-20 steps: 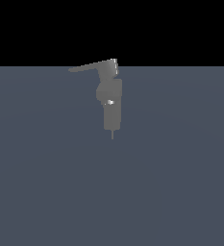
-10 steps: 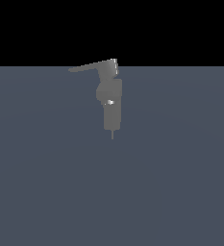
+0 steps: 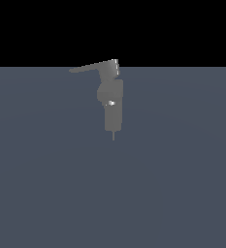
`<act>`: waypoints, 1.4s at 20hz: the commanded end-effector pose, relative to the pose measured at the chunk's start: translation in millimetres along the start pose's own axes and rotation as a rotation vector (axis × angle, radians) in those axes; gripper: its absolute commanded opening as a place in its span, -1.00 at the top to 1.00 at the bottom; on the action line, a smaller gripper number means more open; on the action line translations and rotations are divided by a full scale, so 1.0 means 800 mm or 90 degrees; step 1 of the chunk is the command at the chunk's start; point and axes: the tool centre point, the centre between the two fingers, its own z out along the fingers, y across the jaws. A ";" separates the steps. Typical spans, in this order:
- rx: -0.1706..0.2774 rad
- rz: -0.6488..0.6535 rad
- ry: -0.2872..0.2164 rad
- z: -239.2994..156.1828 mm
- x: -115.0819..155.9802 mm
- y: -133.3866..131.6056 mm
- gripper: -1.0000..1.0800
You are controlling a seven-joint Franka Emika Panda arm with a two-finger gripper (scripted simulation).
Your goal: Turn on the faucet by rotating a designated handle.
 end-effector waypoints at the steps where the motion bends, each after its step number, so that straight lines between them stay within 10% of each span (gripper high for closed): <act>1: 0.006 0.029 -0.005 -0.001 0.014 -0.004 1.00; 28: 0.014 0.461 -0.067 0.045 0.218 -0.062 1.00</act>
